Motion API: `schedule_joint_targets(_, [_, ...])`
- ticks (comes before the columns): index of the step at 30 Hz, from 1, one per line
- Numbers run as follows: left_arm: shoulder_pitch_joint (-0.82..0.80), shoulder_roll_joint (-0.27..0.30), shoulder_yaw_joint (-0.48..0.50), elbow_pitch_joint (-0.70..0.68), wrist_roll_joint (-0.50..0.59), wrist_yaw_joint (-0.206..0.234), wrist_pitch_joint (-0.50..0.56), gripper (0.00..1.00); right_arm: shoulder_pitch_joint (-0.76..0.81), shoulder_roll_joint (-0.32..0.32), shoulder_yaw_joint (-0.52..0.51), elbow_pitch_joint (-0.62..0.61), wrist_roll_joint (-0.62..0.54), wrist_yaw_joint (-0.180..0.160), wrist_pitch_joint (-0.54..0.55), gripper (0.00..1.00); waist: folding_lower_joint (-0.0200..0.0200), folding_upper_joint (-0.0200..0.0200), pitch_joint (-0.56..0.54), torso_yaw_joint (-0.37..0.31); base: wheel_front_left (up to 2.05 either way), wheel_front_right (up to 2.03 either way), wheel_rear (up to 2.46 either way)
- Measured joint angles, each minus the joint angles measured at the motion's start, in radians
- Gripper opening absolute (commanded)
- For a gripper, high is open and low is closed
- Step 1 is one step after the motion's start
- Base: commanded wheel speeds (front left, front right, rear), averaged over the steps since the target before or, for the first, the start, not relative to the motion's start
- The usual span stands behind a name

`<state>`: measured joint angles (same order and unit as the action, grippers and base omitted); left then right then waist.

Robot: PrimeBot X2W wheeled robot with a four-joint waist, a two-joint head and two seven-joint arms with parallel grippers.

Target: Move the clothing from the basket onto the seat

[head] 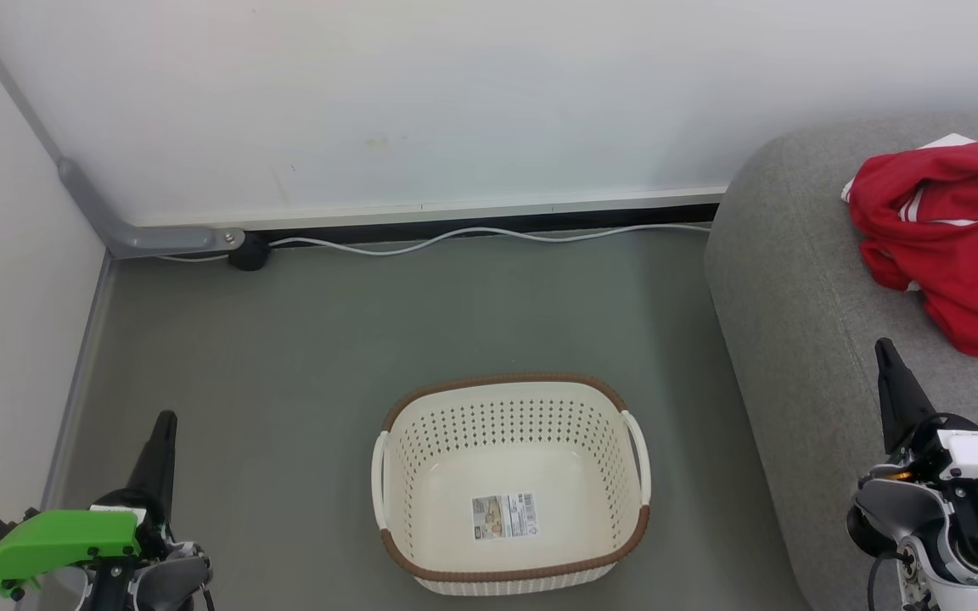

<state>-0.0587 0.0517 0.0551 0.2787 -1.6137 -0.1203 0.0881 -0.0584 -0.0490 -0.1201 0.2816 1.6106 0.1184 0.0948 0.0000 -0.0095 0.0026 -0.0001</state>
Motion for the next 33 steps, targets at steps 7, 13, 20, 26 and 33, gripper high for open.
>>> schedule_joint_targets(7, [-0.001,0.0,0.001,0.001,0.0,0.0,0.0,0.0,0.0,0.0,0.0,0.0,0.0,0.0,0.0,0.0,0.0,0.0,0.0,0.0,0.0,0.0,0.0])
schedule_joint_targets(13, [-0.001,0.0,0.001,0.002,0.0,-0.002,0.0,0.0,0.0,0.0,-0.001,0.0,0.0,0.0,0.0,0.0,0.0,0.0,0.0,0.0,0.0,0.0,0.0])
schedule_joint_targets(20, [-0.002,-0.001,0.001,0.002,0.0,-0.002,0.0,0.0,0.0,0.0,-0.001,0.0,0.0,0.0,0.002,0.0,0.0,0.0,0.0,0.0,0.0,0.0,0.0])
schedule_joint_targets(26, [-0.002,-0.001,0.001,0.003,0.0,-0.002,0.0,0.0,0.0,0.0,-0.001,0.0,0.0,0.0,0.003,0.0,0.0,0.0,0.0,0.0,0.0,0.0,0.0])
schedule_joint_targets(33, [-0.002,-0.001,0.001,0.003,0.0,-0.002,0.0,0.0,0.0,0.0,-0.001,0.0,0.0,0.0,0.003,0.0,0.0,0.0,0.0,0.0,0.0,0.0,0.0])
